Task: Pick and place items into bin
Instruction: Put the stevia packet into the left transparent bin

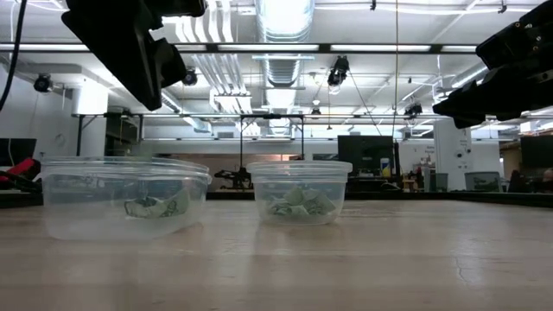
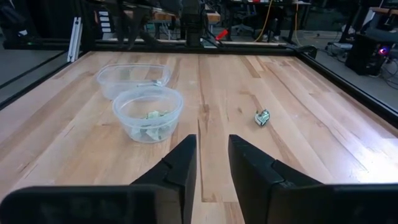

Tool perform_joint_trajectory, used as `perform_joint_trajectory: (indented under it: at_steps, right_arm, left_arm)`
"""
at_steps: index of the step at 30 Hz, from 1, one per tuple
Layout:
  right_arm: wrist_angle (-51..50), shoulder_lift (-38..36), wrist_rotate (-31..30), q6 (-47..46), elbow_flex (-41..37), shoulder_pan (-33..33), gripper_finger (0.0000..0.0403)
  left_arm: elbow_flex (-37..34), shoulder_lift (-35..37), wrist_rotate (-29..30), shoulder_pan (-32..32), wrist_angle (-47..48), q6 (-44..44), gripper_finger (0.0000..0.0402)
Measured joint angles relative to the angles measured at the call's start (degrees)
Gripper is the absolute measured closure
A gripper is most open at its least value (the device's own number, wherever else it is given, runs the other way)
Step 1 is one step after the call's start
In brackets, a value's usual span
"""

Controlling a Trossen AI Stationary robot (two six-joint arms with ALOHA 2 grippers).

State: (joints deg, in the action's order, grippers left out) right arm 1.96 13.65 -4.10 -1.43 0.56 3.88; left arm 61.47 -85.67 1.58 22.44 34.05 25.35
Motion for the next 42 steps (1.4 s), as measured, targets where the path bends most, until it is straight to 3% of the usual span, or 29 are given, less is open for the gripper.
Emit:
perform_joint_trajectory:
  at_steps: [16, 27, 42]
  right_arm:
    - [0.0, 0.0, 0.0, 0.1, 0.0, 0.0, 0.0335]
    - [0.0, 0.0, 0.0, 0.0, 0.0, 0.0, 0.0321]
    - [0.0, 0.0, 0.0, 0.1, 0.0, 0.0, 0.0333]
  left_arm:
    - [0.0, 0.0, 0.2, 0.1, 0.0, -0.2, 0.0259]
    - [0.0, 0.0, 0.5, 0.0, -0.2, -0.2, 0.0249]
    - [0.0, -0.6, 19.0, -5.1, -0.9, 4.3, 0.0249]
